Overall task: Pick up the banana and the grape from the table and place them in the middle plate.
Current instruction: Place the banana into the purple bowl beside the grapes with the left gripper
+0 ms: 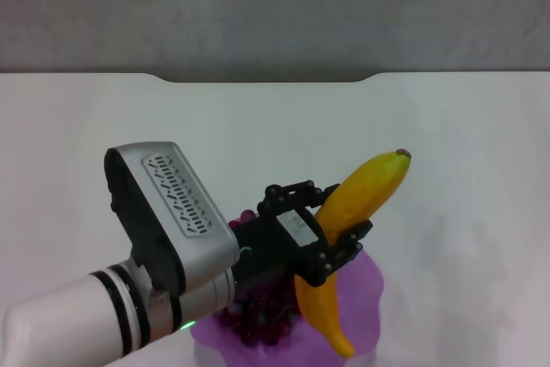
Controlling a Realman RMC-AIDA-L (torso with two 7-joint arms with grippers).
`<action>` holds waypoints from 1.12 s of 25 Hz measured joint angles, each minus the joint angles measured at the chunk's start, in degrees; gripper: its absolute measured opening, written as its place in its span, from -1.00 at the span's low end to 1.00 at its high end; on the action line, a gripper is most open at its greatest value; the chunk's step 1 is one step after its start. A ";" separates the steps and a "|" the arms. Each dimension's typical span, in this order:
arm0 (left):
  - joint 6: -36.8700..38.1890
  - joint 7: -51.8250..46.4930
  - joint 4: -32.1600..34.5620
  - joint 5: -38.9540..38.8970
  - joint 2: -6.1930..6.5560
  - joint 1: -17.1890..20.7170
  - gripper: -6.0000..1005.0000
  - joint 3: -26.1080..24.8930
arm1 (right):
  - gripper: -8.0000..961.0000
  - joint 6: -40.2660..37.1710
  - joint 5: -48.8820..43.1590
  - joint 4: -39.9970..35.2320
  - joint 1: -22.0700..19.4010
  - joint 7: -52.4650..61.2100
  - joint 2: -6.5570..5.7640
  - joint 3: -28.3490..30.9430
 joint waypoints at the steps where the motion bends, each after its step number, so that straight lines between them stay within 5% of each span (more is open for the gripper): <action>1: 0.01 0.02 0.21 0.00 -0.18 -0.06 0.07 -0.04 | 0.09 0.00 0.00 0.00 0.00 0.00 0.00 0.00; 13: 0.16 0.13 5.02 0.00 -3.38 -1.59 0.08 0.52 | 0.09 0.00 0.00 -0.04 0.19 0.03 0.00 0.00; 21: -0.80 -0.07 7.24 0.00 -4.38 -2.63 0.09 0.57 | 0.09 0.00 0.00 -0.08 0.25 0.03 0.00 0.00; 28: -7.75 0.09 8.13 0.00 -5.61 -4.20 0.09 0.13 | 0.09 0.00 0.00 -0.13 0.49 0.03 0.00 -0.01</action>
